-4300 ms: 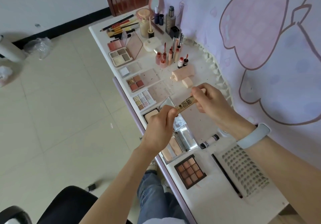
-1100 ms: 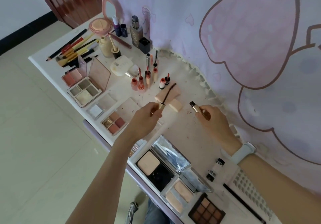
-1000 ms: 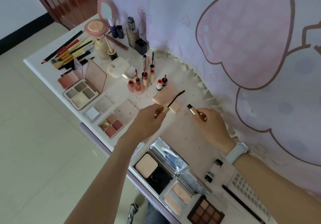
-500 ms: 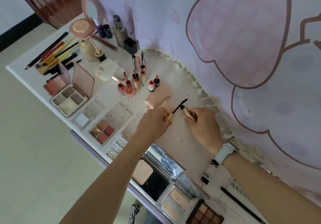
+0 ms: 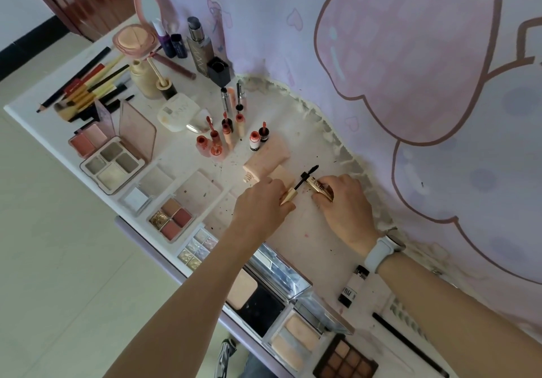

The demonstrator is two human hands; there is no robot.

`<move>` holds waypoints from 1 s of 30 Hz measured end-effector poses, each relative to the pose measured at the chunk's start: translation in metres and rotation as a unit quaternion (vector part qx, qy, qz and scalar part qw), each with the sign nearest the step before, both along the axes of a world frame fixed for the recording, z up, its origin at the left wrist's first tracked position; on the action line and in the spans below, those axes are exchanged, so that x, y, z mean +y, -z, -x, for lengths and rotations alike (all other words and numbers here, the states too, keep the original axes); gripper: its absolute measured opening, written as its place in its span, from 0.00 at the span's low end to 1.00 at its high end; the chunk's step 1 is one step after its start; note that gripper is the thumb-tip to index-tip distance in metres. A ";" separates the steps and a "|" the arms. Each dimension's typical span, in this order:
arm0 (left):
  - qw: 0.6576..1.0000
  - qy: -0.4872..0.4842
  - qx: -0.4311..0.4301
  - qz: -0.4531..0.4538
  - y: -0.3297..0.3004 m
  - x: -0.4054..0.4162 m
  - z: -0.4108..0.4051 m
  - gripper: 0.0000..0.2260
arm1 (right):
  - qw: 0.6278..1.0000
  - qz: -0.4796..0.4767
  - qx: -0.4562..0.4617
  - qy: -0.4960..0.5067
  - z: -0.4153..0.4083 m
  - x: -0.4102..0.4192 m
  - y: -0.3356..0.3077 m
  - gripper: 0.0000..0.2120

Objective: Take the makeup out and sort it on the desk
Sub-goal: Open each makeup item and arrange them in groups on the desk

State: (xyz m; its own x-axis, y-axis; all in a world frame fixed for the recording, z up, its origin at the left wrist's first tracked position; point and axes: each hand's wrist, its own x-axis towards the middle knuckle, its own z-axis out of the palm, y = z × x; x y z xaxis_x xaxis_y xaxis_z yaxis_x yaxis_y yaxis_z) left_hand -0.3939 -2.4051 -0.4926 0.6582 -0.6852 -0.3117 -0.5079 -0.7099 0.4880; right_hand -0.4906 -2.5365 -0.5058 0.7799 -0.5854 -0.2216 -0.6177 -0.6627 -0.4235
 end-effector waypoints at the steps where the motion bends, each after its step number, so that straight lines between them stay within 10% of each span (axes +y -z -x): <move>1: 1.000 0.004 -0.008 -0.005 0.000 0.001 0.000 0.14 | 1.000 0.002 0.001 -0.001 0.000 0.000 0.000 0.14; 10: 0.999 -0.004 -0.050 -0.013 -0.005 0.010 0.000 0.18 | 0.992 0.091 0.028 -0.079 0.007 0.001 -0.014 0.20; 17: 0.986 -0.110 -0.066 0.108 -0.035 0.024 0.007 0.12 | 0.974 0.057 -0.117 -0.188 0.046 -0.007 -0.051 0.11; 25: 0.958 -0.165 -0.095 0.215 -0.050 0.036 0.073 0.08 | 0.903 0.023 0.135 -0.408 0.113 -0.005 -0.038 0.19; 30: 0.961 -0.173 -0.083 0.197 -0.049 0.045 0.101 0.08 | 0.856 0.187 0.133 -0.463 0.119 0.004 -0.035 0.19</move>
